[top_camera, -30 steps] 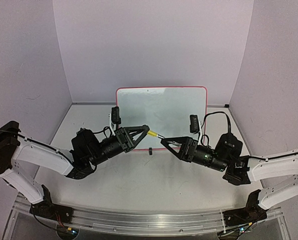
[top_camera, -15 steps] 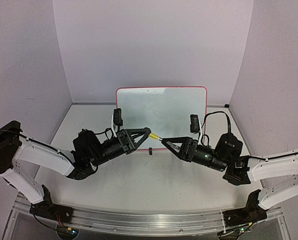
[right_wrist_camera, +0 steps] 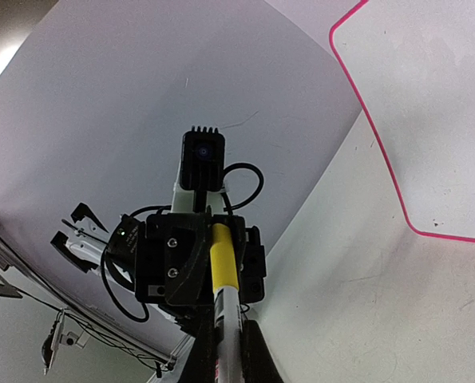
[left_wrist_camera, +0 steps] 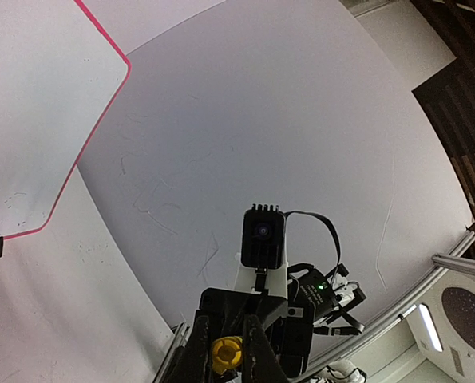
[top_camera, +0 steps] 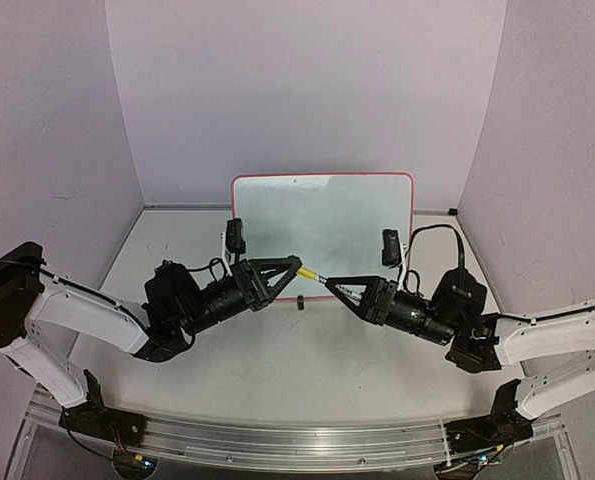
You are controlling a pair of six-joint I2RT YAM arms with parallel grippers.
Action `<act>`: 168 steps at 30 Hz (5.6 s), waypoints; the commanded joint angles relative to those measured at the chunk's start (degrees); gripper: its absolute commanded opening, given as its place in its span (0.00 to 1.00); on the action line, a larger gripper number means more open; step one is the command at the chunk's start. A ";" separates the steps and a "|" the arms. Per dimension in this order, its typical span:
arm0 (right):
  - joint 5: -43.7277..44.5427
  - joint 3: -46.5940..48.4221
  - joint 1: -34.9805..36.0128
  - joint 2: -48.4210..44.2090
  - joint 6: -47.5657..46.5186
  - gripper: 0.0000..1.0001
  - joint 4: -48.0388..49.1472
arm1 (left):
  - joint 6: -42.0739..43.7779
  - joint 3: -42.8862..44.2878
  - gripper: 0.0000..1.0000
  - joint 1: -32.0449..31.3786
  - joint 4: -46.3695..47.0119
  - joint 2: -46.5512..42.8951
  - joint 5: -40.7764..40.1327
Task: Write a sentence on the whiteboard
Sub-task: Open the pen cap from the whiteboard marker, then place the pen cap at the center of the board, then hold the whiteboard at the center of the board.
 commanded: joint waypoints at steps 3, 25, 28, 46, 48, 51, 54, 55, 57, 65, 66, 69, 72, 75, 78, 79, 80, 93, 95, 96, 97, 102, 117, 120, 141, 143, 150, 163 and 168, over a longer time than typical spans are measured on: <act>4.53 -4.59 -0.31 -2.33 1.91 0.00 1.92 | 3.65 -2.96 0.00 0.86 1.62 -6.26 -12.19; 10.52 1.31 -1.44 -10.19 -5.07 0.00 -29.36 | 1.82 -3.60 0.00 5.50 -72.65 -25.95 -11.85; 8.82 2.48 -2.63 -7.96 -4.84 0.00 -30.41 | 0.78 -4.12 0.00 5.82 -75.31 -23.74 -10.53; 1.30 7.68 -3.49 -1.05 -6.60 0.00 -29.68 | 3.35 3.64 0.25 6.17 -78.95 -5.72 -6.24; 1.01 7.63 -3.44 -1.23 -6.77 0.00 -29.64 | 3.86 3.71 0.35 6.24 -79.63 -5.73 -6.49; 0.50 7.50 -3.43 -1.95 -7.14 0.00 -30.04 | 4.48 4.15 0.56 6.24 -81.98 -5.93 -7.30; 1.24 7.18 -3.41 -2.89 -7.25 0.00 -31.35 | 4.79 4.89 0.79 6.22 -84.70 -6.58 -9.02; 1.46 7.15 -3.39 -3.13 -7.27 0.00 -31.85 | 4.91 5.22 0.83 6.25 -85.48 -6.84 -9.68; 1.75 7.13 -3.41 -3.63 -7.31 0.00 -32.48 | 5.81 6.63 0.87 6.26 -88.53 -7.50 -10.80; 1.54 7.37 -3.43 -5.78 -9.44 0.00 -34.81 | 17.21 14.20 0.91 6.87 -100.03 -9.92 -14.17; 1.34 7.89 -3.41 -5.92 -9.82 0.00 -35.40 | 19.92 15.04 0.91 7.85 -100.80 -10.76 -13.02; 1.65 9.43 -3.43 -6.04 -10.94 0.00 -37.92 | 26.43 17.67 0.91 13.52 -103.98 -12.29 -9.63; 1.47 10.72 -3.48 -5.20 -11.97 0.00 -38.84 | 33.57 21.83 0.91 19.77 -107.03 -13.01 -4.99; -0.30 11.98 -4.40 -3.13 -12.74 0.00 -38.80 | 40.18 25.96 0.91 26.13 -108.81 -12.55 1.63; -3.44 13.68 -6.37 -1.01 -13.65 0.00 -38.70 | 47.02 29.37 0.91 30.89 -107.95 -11.70 7.18; -4.50 14.34 -6.97 -0.25 -14.07 0.00 -38.70 | 48.77 30.11 0.91 32.53 -107.11 -11.49 8.82; -5.38 15.08 -7.81 0.50 -14.64 0.00 -38.64 | 50.23 30.55 0.92 33.89 -105.48 -11.29 10.49; -17.86 29.62 -14.87 13.42 -20.38 0.00 -38.31 | 57.70 38.31 0.89 43.06 -84.05 3.34 34.52; -18.48 32.39 -15.23 15.99 -20.89 0.00 -38.34 | 59.29 41.25 0.87 43.39 -84.37 6.56 36.42; -18.75 33.71 -15.44 17.15 -21.07 0.00 -38.35 | 59.84 42.42 0.86 43.65 -84.47 8.25 37.48; -19.00 35.04 -15.68 18.46 -21.22 0.00 -38.35 | 60.02 43.66 0.84 43.88 -84.64 9.70 38.27; -19.93 43.40 -16.77 25.37 -22.57 0.00 -39.88 | 63.52 48.33 0.72 44.51 -84.95 14.73 39.93; -20.24 62.49 -16.88 39.20 -26.84 0.00 -46.05 | 66.83 50.16 0.38 45.54 -85.62 17.54 45.33; -19.64 64.37 -16.88 40.65 -26.85 0.00 -46.06 | 66.92 50.75 0.34 45.54 -85.89 18.22 45.46; -18.35 71.56 -16.79 46.86 -26.52 0.00 -46.04 | 66.86 51.87 0.15 45.46 -86.02 20.30 46.33; -17.64 72.02 -16.76 47.21 -26.51 0.00 -46.03 | 66.90 51.74 0.12 45.42 -85.98 20.32 46.30; -15.92 74.07 -16.68 48.34 -26.14 0.00 -45.79 | 67.74 51.36 0.04 45.46 -86.11 20.26 45.90; -15.23 77.23 -16.26 50.56 -25.21 0.00 -44.80 | 71.00 49.67 0.00 45.37 -86.54 19.12 44.74; -13.93 78.27 -16.17 51.31 -24.82 0.00 -44.67 | 71.48 49.58 0.00 45.22 -86.85 18.98 44.40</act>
